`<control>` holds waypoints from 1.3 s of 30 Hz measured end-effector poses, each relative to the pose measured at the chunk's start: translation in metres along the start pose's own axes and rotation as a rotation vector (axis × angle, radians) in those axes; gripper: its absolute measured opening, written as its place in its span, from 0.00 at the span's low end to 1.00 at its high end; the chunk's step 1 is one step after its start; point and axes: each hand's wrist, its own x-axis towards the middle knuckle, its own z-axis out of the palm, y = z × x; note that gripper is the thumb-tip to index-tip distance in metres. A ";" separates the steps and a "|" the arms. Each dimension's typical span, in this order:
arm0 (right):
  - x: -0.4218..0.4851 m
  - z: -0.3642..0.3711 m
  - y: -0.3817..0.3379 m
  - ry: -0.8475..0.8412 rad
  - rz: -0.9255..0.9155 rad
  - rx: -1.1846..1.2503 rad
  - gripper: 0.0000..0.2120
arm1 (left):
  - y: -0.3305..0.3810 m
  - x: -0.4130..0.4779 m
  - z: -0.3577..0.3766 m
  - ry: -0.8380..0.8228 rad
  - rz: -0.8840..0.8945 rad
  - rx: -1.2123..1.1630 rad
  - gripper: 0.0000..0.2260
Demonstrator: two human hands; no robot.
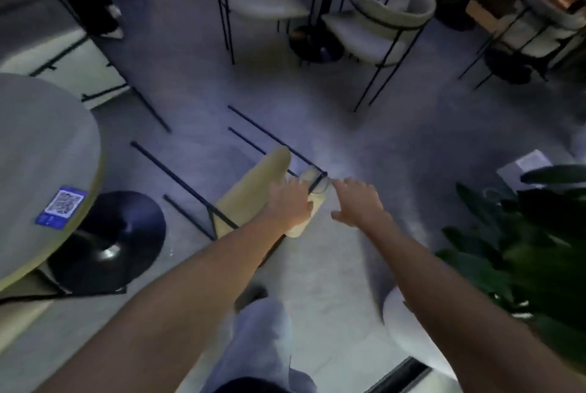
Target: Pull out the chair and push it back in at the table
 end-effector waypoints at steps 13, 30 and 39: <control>0.199 -0.043 0.017 -0.024 -0.547 -0.275 0.27 | -0.016 0.131 -0.014 -0.043 -0.516 -0.214 0.15; 0.311 -0.060 -0.032 0.111 -1.609 -0.762 0.26 | 0.037 0.187 0.005 0.120 -1.589 -0.683 0.23; 0.283 -0.034 0.010 0.129 -1.980 -0.952 0.30 | 0.146 0.217 0.036 0.319 -1.989 -0.832 0.20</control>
